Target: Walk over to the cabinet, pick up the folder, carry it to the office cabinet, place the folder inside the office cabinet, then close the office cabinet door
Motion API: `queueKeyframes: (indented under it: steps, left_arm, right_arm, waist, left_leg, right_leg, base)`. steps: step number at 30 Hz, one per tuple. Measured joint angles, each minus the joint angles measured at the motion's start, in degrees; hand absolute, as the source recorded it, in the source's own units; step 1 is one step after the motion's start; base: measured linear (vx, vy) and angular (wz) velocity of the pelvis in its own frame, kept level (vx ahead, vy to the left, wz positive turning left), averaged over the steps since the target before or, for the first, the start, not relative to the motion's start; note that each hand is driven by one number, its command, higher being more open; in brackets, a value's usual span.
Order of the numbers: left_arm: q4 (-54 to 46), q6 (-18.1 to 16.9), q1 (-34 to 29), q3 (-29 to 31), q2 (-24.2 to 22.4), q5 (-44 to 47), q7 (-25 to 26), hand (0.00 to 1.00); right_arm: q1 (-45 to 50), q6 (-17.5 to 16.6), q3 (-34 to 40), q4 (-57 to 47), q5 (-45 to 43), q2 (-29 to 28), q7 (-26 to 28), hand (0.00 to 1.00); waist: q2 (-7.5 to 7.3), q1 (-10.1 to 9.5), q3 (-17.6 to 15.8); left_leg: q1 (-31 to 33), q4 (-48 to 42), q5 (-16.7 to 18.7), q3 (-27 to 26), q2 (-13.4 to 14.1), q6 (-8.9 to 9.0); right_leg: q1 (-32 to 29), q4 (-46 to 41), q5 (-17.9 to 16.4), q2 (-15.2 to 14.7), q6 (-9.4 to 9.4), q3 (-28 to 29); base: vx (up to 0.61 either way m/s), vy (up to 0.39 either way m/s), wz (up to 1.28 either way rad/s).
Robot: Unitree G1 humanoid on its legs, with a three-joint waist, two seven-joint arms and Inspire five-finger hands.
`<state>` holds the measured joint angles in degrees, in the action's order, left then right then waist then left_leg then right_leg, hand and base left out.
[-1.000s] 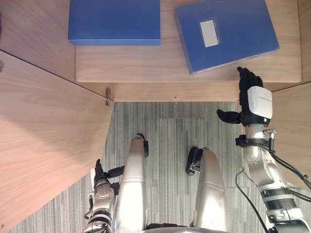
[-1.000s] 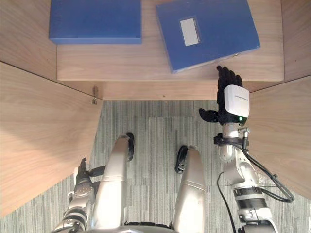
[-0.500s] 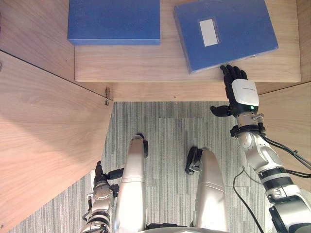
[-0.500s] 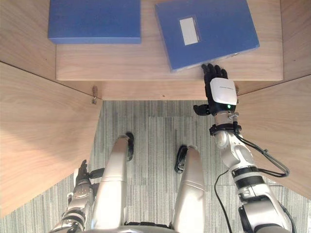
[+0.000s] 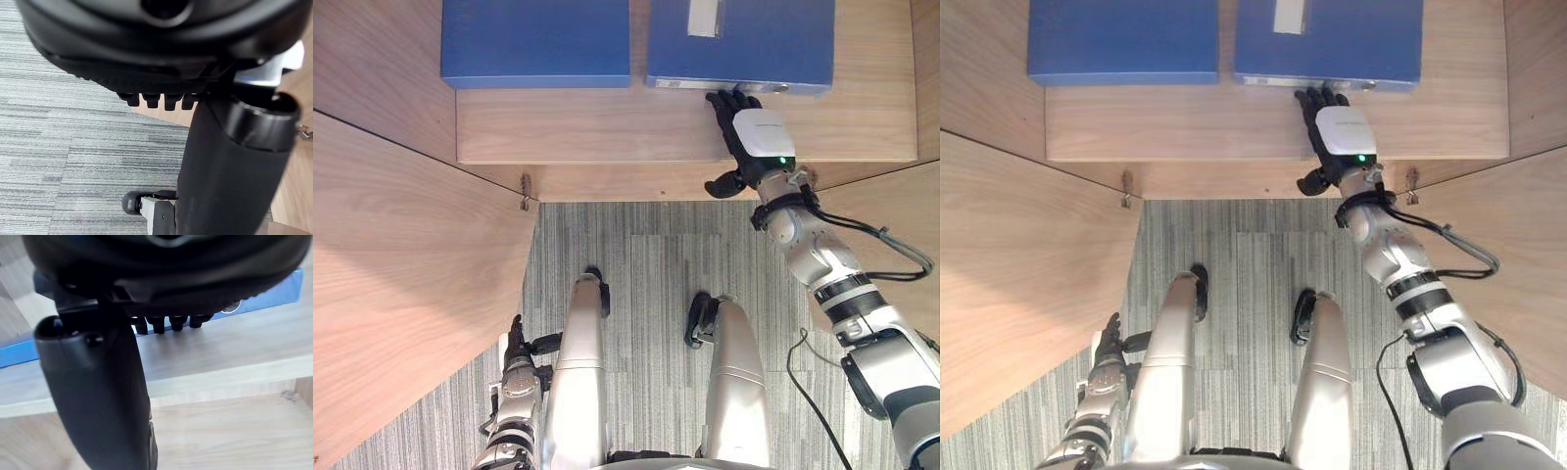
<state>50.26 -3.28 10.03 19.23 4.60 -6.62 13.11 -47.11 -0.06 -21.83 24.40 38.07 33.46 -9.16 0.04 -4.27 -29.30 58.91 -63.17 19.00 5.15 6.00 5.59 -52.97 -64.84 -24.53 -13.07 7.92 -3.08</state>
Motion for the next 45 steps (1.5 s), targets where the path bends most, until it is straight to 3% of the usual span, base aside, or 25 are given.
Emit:
queueKeyframes:
  steps: [18, 36, 40, 45]
  left_arm:
    - [-1.89, 0.11, 0.18, 2.04, 0.07, 1.61, -1.22, 1.00]
    - [-2.50, 0.39, -0.03, 1.90, 0.88, 1.38, -3.04, 1.00]
    - [-1.55, 0.90, -1.36, 0.44, 0.87, 0.34, -3.12, 1.00]
    - [-1.03, 0.87, -7.38, -0.93, 0.97, -0.76, -3.14, 1.00]
  right_arm:
    - [-3.33, -0.14, 0.43, -0.03, -4.33, 0.13, 4.02, 1.00]
    - [3.52, -4.21, -4.38, -2.80, -4.39, 0.63, 11.12, 1.00]
    - [6.57, -3.89, -6.91, -1.99, -4.36, -0.20, 11.88, 1.00]
    - [18.67, -3.88, -4.05, -0.69, -4.35, -7.12, 12.26, 1.00]
  waist:
    - [0.00, -0.17, 0.00]
    - [-0.31, -0.96, 0.17]
    - [-0.82, -2.05, 0.41]
    - [-3.15, -1.95, 3.53]
  left_leg:
    - [0.26, -1.21, 0.07, 0.13, 0.07, -0.10]
    - [-5.02, -0.92, 0.95, -0.69, 2.27, 0.11]
    - [-12.43, 2.79, 1.32, -1.80, 4.13, 0.21]
    - [-25.92, 12.84, 0.22, -4.77, 5.90, -0.18]
  right_leg:
    - [-0.13, -0.93, -0.02, -0.08, -0.01, 0.19]
    - [4.56, 0.36, 0.31, 1.60, -0.17, 0.70]
    - [11.98, 6.02, 1.96, 3.17, -0.38, 0.54]
    - [25.55, 19.74, 6.31, 4.64, -0.24, 0.21]
  base:
    - [0.00, 0.000, 0.00]
    - [0.00, 0.003, -0.06]
    - [0.06, 0.033, -0.19]
    - [0.12, 0.061, -0.20]
